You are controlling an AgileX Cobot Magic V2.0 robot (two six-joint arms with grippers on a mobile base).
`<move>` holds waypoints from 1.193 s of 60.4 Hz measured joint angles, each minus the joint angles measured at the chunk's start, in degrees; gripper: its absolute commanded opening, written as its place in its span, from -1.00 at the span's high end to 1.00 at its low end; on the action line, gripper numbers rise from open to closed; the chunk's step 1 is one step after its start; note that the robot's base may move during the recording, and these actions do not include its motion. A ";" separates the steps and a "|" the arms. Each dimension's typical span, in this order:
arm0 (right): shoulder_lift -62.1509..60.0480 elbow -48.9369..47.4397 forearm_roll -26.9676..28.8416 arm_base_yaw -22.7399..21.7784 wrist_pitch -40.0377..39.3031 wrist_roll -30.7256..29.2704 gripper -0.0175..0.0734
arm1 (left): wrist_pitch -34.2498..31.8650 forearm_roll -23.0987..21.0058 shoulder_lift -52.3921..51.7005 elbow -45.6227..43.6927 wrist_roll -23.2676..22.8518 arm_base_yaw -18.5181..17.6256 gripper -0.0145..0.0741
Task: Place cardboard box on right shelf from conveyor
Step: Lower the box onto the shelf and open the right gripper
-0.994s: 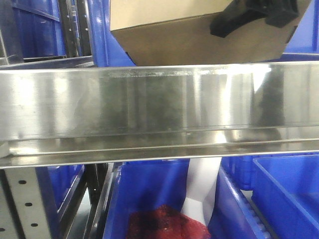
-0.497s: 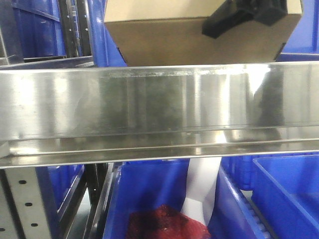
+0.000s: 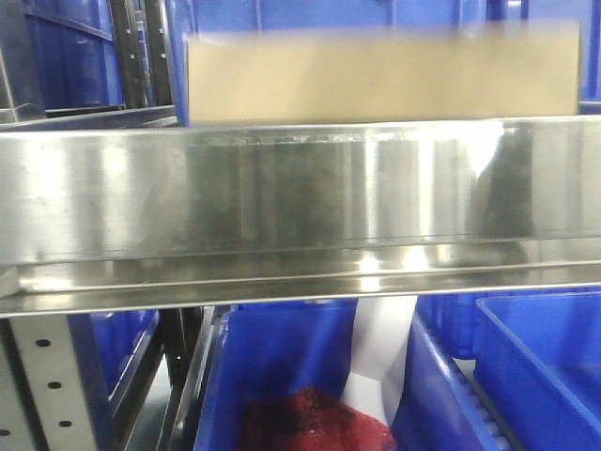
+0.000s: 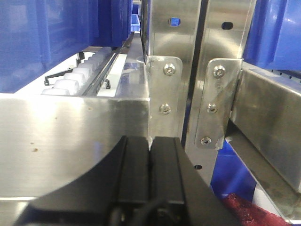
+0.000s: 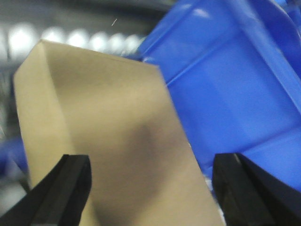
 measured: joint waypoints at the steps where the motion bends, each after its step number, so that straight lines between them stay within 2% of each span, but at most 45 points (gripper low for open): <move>1: -0.36 0.16 0.00 0.00 -0.17 1.72 -0.73 | 0.00 0.00 0.00 0.00 0.00 0.00 0.93; 7: -3.50 2.39 -0.15 0.00 -1.70 12.94 -0.68 | 0.00 0.00 0.00 0.00 0.00 0.00 0.93; 14: -8.52 7.10 -2.46 0.00 -4.91 27.84 -0.48 | 0.00 0.00 0.00 0.00 0.00 0.00 0.94; 20: -13.37 11.70 -5.51 0.00 -7.68 39.59 -0.16 | 0.00 0.00 0.00 0.00 0.00 0.00 0.94; 30: -21.90 18.29 -10.18 0.00 -9.62 51.65 0.49 | 0.00 0.00 0.00 0.00 0.00 0.00 0.94; 31: -22.59 18.75 -10.41 0.00 -9.62 52.27 0.54 | 0.00 0.00 0.00 0.00 0.00 0.00 0.93; 45: -32.32 23.63 -11.95 0.00 -9.84 55.34 0.52 | 0.00 0.00 0.00 0.00 0.00 0.00 0.94; 72: -33.06 24.03 -12.04 0.00 -9.84 55.42 0.52 | 0.00 0.00 0.00 0.00 0.00 0.00 0.94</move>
